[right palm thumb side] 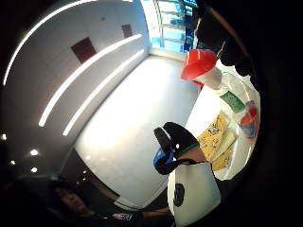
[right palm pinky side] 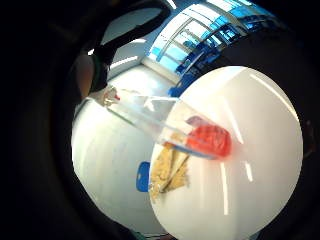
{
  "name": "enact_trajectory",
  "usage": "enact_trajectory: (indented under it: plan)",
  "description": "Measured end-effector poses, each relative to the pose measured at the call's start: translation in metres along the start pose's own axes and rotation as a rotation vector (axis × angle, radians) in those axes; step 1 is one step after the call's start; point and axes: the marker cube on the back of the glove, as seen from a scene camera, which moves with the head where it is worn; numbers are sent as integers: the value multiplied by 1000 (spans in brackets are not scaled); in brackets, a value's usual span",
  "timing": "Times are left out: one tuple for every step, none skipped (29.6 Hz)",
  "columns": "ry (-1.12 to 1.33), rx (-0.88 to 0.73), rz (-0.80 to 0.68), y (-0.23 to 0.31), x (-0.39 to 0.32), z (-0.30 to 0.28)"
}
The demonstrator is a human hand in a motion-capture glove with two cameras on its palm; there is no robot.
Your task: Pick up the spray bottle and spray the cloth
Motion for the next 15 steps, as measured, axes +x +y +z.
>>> enact_trajectory:
  plan:
    - [15,-5,16,-2,6,1]
    - [28,-14,32,-4,11,3]
    - [39,-26,48,-6,16,5]
    - [47,-41,63,-9,21,8]
    - [50,-59,76,-11,24,10]
    - [50,-79,87,-12,27,13]
    - [46,-99,98,-14,30,16]
    - [39,-119,108,-15,32,18]
    - [30,-137,118,-16,33,20]
    - [22,-155,127,-18,35,21]
    - [15,-171,132,-19,36,22]
    - [13,-186,133,-21,37,23]
    - [18,-198,129,-22,38,25]
    - [29,-205,119,-23,39,26]
    - [46,-205,105,-24,40,26]
